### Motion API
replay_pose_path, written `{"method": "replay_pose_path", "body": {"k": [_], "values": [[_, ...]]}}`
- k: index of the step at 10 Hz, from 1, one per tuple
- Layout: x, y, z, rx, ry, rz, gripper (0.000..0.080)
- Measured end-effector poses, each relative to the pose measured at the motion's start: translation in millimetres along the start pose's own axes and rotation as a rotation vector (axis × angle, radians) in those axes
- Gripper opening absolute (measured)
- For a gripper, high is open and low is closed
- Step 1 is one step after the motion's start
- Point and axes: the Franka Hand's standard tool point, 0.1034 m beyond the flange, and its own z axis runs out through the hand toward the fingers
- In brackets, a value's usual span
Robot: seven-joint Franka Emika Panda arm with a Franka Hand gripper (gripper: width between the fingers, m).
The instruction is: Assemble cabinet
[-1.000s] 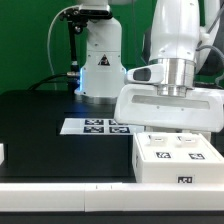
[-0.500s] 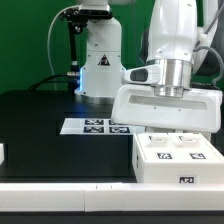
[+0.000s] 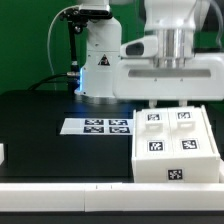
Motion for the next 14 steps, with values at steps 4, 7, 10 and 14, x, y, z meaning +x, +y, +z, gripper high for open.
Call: {"method": "replay_pose_path", "body": {"k": [4,7,10,14], "values": [[5.8,-0.6,-3.4,0.005,-0.011,0.031,0.0180],[17.8,0.9,-21.5,-0.031,-0.130,0.005,0.0180],[38.0,-11.3,-45.8,-0.078,-0.205,-0.007,0.0179],[36.7,-6.9,-43.6,-0.080,-0.207,-0.001,0.0179]]}}
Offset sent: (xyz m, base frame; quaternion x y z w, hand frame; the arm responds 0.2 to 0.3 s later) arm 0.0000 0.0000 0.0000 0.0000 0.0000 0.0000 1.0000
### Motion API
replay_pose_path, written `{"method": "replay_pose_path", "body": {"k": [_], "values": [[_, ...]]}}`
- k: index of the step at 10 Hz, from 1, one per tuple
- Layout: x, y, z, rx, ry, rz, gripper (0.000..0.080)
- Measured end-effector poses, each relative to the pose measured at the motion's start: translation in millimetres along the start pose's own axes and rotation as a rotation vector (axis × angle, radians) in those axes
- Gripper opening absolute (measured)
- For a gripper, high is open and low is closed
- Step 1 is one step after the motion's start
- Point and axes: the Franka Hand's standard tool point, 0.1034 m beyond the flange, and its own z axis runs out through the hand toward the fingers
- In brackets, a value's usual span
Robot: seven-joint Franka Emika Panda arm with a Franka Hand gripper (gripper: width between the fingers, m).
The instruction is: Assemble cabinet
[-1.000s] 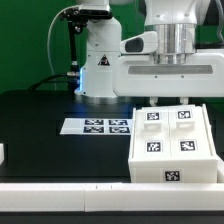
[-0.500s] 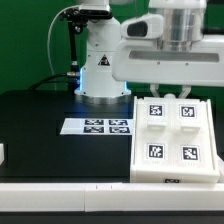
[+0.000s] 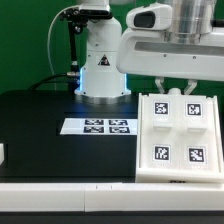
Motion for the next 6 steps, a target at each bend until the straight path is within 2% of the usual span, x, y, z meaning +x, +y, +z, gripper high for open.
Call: {"method": "replay_pose_path", "body": {"k": [1,2,4,6], "values": [[-4.4,4.0,-6.8,0.003,-0.032,-0.001,0.0179],[-2.3,8.5,-14.8,0.009,-0.042,0.003,0.0179],[17.4,13.5,-33.2,0.013,-0.059,-0.001,0.0175],[40.1,7.8,-36.6,0.003,-0.033,-0.006,0.0160]]}}
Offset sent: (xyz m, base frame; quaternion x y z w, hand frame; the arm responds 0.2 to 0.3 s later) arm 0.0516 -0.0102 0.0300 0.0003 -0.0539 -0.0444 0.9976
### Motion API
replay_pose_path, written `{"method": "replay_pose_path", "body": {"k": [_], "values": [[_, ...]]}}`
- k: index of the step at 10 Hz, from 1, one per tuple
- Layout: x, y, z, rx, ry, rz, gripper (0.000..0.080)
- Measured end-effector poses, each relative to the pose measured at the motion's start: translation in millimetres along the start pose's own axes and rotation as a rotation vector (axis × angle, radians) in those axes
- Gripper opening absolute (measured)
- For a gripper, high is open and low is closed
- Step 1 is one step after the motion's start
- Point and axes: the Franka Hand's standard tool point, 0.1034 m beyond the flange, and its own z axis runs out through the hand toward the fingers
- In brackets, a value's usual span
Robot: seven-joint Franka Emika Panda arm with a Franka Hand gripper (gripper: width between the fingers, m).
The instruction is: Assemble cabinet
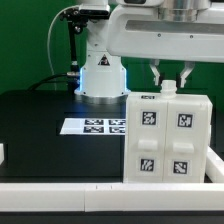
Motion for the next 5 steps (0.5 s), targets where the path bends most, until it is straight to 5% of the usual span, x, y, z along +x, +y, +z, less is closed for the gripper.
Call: {"method": "replay_pose_path", "body": {"k": [5], "values": [[15.7,-16.9,4.9,-0.013,0.039,0.004,0.0125]]}}
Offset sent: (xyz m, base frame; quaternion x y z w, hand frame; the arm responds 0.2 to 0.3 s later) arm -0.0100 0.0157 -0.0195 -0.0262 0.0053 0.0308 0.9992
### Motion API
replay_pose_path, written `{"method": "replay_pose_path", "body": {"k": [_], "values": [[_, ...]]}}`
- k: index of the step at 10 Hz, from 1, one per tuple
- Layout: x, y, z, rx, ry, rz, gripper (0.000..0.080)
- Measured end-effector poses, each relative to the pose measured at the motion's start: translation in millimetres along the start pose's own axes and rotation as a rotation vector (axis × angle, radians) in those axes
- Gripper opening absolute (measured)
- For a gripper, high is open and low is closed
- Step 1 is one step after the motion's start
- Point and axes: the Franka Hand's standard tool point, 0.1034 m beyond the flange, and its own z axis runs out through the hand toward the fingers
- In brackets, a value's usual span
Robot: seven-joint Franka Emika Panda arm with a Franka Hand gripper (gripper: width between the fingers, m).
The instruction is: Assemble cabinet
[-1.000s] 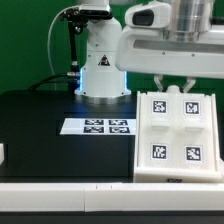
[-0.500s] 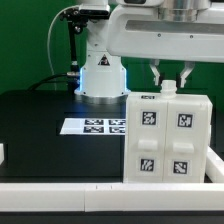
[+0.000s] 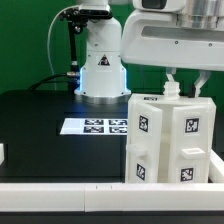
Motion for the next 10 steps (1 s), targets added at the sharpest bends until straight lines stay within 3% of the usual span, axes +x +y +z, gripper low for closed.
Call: {"method": "replay_pose_path", "body": {"k": [2,3,4,5,7,10], "values": [[0.4,0.8,-0.2,0.000,0.000,0.002,0.0128],[-1.1,2.0,-1.7,0.003,0.000,0.003,0.0309],[-14.4,7.0,-5.7,0.021,0.000,0.008,0.0489],[-33.4,13.4,-4.0,0.039,0.007,0.016,0.0489],[-51.5,13.2,10.5,0.044,0.030,0.020,0.0759],[-52.4,13.0,12.2,0.042,0.030,0.026,0.0797]]}}
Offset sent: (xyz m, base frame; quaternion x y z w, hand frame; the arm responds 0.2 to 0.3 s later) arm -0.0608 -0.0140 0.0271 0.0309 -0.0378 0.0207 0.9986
